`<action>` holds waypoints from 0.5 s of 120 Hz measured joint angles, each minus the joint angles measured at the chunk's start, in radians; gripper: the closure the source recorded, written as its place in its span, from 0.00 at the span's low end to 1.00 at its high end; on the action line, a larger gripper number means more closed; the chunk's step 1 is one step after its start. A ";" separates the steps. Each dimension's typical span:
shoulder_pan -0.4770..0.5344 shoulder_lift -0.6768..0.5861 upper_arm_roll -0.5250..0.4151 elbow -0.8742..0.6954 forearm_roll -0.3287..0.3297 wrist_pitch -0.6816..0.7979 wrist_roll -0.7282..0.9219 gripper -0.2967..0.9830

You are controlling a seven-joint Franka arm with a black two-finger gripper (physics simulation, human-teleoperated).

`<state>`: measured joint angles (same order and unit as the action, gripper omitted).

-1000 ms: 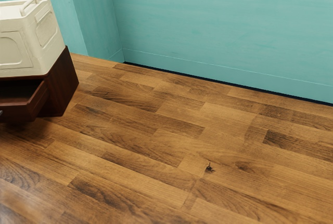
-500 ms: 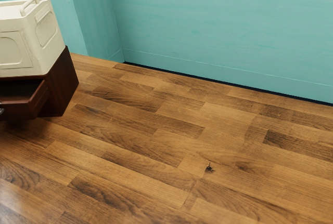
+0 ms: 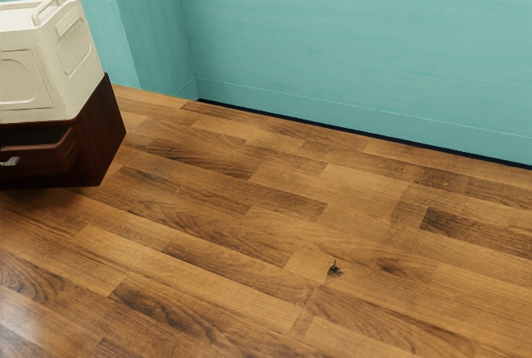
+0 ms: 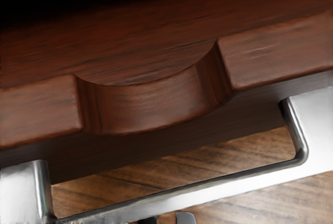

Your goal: Push the drawer handle with one arm to close the drawer

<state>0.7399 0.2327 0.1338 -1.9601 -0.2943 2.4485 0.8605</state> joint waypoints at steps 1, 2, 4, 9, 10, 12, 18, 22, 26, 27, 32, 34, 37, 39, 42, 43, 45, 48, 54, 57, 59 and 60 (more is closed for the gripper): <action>0.000 0.003 -0.001 0.004 -0.001 0.000 0.000 0.81; 0.000 0.005 -0.001 0.007 -0.001 0.001 0.000 0.81; 0.000 0.010 -0.002 0.014 -0.003 0.001 0.000 0.81; 0.000 0.022 -0.005 0.031 -0.006 0.003 -0.001 0.81; 0.000 0.025 -0.005 0.034 -0.007 0.003 -0.001 0.81; 0.000 0.030 -0.006 0.041 -0.010 0.003 -0.001 0.81; 0.000 0.047 -0.013 0.066 -0.019 0.005 -0.001 0.80; -0.001 0.059 -0.016 0.085 -0.024 0.005 -0.002 0.81; 0.000 0.073 -0.019 0.105 -0.028 0.006 -0.002 0.80; 0.000 0.077 -0.020 0.110 -0.029 0.006 -0.002 0.80; -0.001 0.094 -0.024 0.134 -0.033 0.006 -0.003 0.81; -0.001 0.100 -0.025 0.144 -0.034 0.006 -0.003 0.80; -0.001 0.108 -0.026 0.155 -0.035 0.006 -0.003 0.81; -0.001 0.114 -0.027 0.162 -0.036 0.006 -0.003 0.81; -0.001 0.123 -0.027 0.174 -0.038 0.006 -0.003 0.81; -0.001 0.127 -0.027 0.177 -0.039 0.006 -0.003 0.81; -0.001 0.132 -0.028 0.184 -0.040 0.006 -0.004 0.81; -0.001 0.140 -0.028 0.194 -0.042 0.006 -0.004 0.81; 0.000 0.153 -0.028 0.211 -0.046 0.005 -0.004 0.81; 0.000 0.158 -0.030 0.218 -0.047 0.006 -0.004 0.80; 0.000 0.160 -0.031 0.222 -0.048 0.006 -0.004 0.80; 0.000 0.161 -0.032 0.224 -0.048 0.006 -0.004 0.80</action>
<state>0.7396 0.3939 0.1020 -1.7359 -0.3425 2.4549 0.8566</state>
